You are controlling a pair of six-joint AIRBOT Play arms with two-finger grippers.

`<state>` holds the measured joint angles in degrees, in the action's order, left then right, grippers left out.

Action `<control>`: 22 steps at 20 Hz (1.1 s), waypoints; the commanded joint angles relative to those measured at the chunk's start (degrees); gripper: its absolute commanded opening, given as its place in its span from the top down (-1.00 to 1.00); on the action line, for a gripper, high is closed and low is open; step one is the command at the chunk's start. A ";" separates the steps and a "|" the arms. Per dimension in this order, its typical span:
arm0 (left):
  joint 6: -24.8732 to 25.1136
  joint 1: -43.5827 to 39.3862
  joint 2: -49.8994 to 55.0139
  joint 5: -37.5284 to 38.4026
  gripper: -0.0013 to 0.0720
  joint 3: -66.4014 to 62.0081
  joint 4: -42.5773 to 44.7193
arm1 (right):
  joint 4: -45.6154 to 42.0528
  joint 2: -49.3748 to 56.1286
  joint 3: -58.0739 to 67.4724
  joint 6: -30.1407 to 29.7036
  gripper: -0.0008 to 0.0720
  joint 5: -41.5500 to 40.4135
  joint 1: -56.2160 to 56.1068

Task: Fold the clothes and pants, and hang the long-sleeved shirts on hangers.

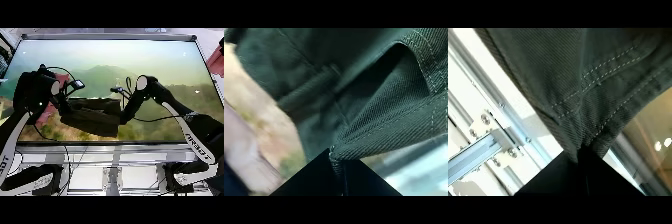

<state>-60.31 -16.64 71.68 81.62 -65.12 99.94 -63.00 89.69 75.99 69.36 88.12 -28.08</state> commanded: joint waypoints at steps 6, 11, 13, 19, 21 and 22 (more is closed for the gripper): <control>3.80 -0.09 -0.24 9.75 0.80 2.16 3.28 | 0.24 0.02 -4.63 2.23 0.91 -2.51 -5.60; 3.82 -0.04 -0.24 11.47 0.48 2.16 3.56 | 1.38 0.00 -4.61 3.10 0.48 -1.70 -5.95; 3.82 -0.04 -0.26 12.41 0.30 2.16 3.52 | 2.40 -0.02 -4.61 3.02 0.21 0.22 -5.95; 3.80 -0.28 -0.85 16.65 -0.09 2.14 1.33 | 2.89 -0.07 -3.48 1.49 -0.17 1.49 -5.46; 3.78 0.20 -1.92 16.79 -0.55 2.08 1.42 | 3.15 -0.07 -1.97 1.51 -0.30 0.22 -4.26; 3.78 0.66 -2.64 16.74 -0.58 2.05 1.73 | 3.23 -0.07 -1.05 1.49 -0.31 -0.35 -3.28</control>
<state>-56.55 -16.58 70.19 97.43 -62.98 101.69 -60.34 89.65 73.28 71.24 88.99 -32.77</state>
